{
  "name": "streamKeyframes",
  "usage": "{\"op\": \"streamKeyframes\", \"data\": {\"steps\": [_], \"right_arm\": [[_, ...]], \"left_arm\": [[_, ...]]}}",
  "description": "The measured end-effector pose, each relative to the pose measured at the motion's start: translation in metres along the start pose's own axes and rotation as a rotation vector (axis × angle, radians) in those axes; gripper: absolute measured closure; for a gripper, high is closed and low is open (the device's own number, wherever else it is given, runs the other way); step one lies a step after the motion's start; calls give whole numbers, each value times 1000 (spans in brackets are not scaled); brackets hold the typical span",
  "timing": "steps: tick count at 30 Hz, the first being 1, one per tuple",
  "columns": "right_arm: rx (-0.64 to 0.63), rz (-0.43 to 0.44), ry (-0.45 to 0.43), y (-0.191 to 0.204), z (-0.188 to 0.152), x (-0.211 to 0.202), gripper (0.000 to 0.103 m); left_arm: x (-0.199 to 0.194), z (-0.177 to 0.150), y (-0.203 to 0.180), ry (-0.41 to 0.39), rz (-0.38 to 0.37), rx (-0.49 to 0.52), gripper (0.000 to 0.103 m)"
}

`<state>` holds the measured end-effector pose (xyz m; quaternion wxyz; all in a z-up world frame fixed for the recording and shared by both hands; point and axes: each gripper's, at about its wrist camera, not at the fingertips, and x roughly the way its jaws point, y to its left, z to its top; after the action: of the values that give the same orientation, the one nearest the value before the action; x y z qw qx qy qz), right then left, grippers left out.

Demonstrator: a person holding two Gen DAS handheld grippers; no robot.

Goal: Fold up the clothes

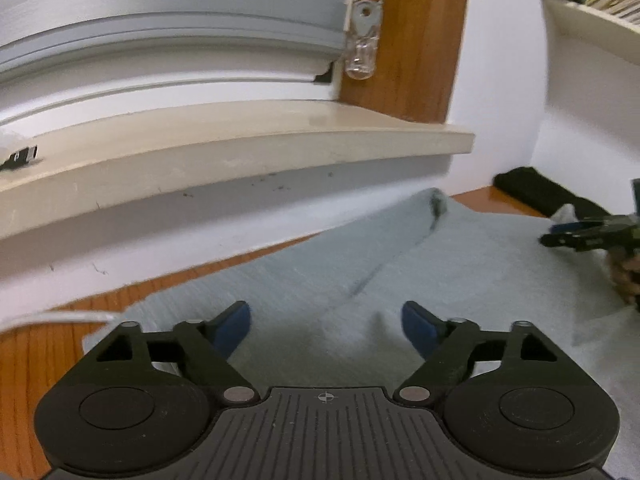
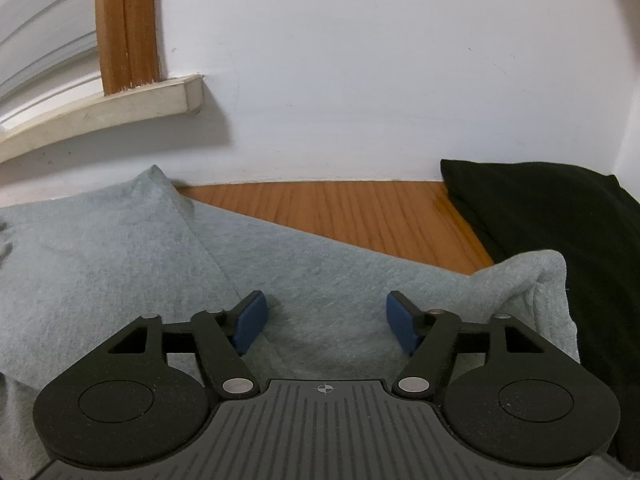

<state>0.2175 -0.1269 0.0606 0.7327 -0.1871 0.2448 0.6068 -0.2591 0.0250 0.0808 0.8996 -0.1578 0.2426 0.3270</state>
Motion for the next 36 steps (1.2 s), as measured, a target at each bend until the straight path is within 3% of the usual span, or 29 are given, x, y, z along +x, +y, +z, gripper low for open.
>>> {"op": "streamKeyframes", "data": {"steps": [1,7,15,19,23,24,25,28,34,36], "right_arm": [[0,0,0,0,0,0,37],[-2,-3,3,0,1,0,36],[5,-4,7,-2,2,1,33],[10,-38,13,-1,3,2,24],[51,-57,-34,-7,3,-8,24],[100,-26,-58,-16,3,-16,24],[122,-9,-70,-24,4,-25,29],[69,-27,-51,-47,6,-45,75],[-65,-137,64,-84,0,-38,74],[-73,-137,86,-90,0,-36,74]], "left_arm": [[-2,-3,-2,-5,-14,3,2],[-1,-11,-18,9,-18,79,1],[9,-13,-14,63,-34,51,3],[11,-14,-13,77,-43,53,2],[12,-14,-9,79,-52,35,2],[12,-14,-9,79,-53,33,2],[13,-14,-10,81,-48,36,2],[15,-16,-18,96,-10,78,2],[21,-18,-30,119,57,144,2],[20,-18,-30,116,75,142,2]]}}
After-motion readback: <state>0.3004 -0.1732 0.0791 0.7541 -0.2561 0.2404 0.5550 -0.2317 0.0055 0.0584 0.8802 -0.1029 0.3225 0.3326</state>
